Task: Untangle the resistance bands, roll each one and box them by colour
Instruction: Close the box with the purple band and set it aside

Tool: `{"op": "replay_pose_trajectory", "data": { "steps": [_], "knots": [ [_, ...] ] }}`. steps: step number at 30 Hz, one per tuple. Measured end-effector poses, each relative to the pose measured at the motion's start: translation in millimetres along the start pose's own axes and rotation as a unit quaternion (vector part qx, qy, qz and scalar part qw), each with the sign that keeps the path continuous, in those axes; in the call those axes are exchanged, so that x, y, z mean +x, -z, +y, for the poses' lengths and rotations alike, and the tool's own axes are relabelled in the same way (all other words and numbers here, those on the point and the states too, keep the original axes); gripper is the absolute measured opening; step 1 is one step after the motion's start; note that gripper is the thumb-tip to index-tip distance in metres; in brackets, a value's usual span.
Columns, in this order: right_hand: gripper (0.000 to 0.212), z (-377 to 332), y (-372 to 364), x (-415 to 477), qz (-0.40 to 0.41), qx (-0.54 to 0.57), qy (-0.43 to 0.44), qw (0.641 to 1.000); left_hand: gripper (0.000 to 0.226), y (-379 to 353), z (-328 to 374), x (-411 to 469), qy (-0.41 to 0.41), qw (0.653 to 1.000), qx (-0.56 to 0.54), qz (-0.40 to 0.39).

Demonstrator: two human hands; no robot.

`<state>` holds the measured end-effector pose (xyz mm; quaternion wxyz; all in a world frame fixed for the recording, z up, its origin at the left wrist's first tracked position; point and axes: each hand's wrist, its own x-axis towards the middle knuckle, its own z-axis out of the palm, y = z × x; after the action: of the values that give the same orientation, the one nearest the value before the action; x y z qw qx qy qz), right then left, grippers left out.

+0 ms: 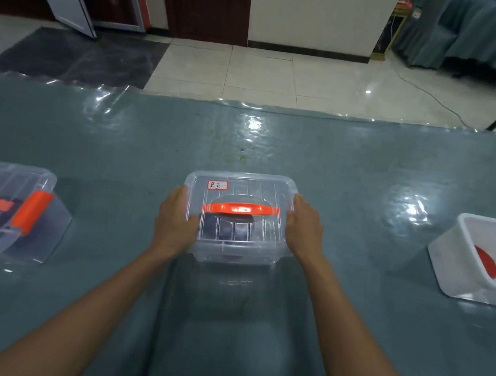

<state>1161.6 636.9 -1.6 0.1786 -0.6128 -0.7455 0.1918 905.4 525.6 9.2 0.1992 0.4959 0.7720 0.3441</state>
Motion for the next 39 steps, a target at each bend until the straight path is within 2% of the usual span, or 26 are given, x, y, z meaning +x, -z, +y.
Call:
{"op": "replay_pose_trajectory", "data": {
  "steps": [3,6,7,9,11,14,18,23,28,34,36,39],
  "knots": [
    [0.05,3,-4,-6,0.012,0.087,-0.064,0.994,0.064,-14,-7,4,0.018,0.995,0.095,-0.033],
    [0.078,8,-9,-11,-0.002,0.249,-0.212,0.945,0.06,-22,-14,2,0.014,0.992,0.126,-0.013],
    [0.076,9,-10,-10,-0.014,0.291,-0.249,0.924,0.06,-23,-15,2,0.015,0.992,0.125,-0.014],
    [0.058,9,-11,-7,-0.038,0.328,-0.278,0.902,0.06,-23,-16,3,0.015,0.993,0.113,-0.016],
    [0.05,9,-10,-7,-0.033,0.324,-0.258,0.91,0.06,-22,-16,3,0.01,0.996,0.088,-0.009],
    [0.046,7,-7,-13,0.034,0.273,-0.192,0.942,0.059,-22,-16,3,0.01,0.999,0.046,0.008],
    [0.036,-1,-6,-20,0.1,0.21,-0.086,0.969,0.059,-24,-13,4,0.054,0.997,-0.03,0.042],
    [0.039,-2,-6,-19,0.118,0.167,-0.08,0.976,0.061,-29,-11,2,0.152,0.982,-0.078,0.08],
    [0.039,-2,-8,-17,0.117,0.139,-0.065,0.981,0.036,-34,-12,2,0.217,0.958,-0.141,0.124],
    [0.04,-8,-10,-21,0.12,0.153,-0.046,0.98,0.032,-37,-13,4,0.297,0.912,-0.244,0.141],
    [0.04,-7,-11,-21,0.116,0.142,-0.048,0.982,0.031,-35,-11,3,0.3,0.906,-0.265,0.14],
    [0.041,-6,-11,-19,0.113,0.122,-0.056,0.985,0.037,-30,-9,-2,0.226,0.933,-0.22,0.175]
  ]
}}
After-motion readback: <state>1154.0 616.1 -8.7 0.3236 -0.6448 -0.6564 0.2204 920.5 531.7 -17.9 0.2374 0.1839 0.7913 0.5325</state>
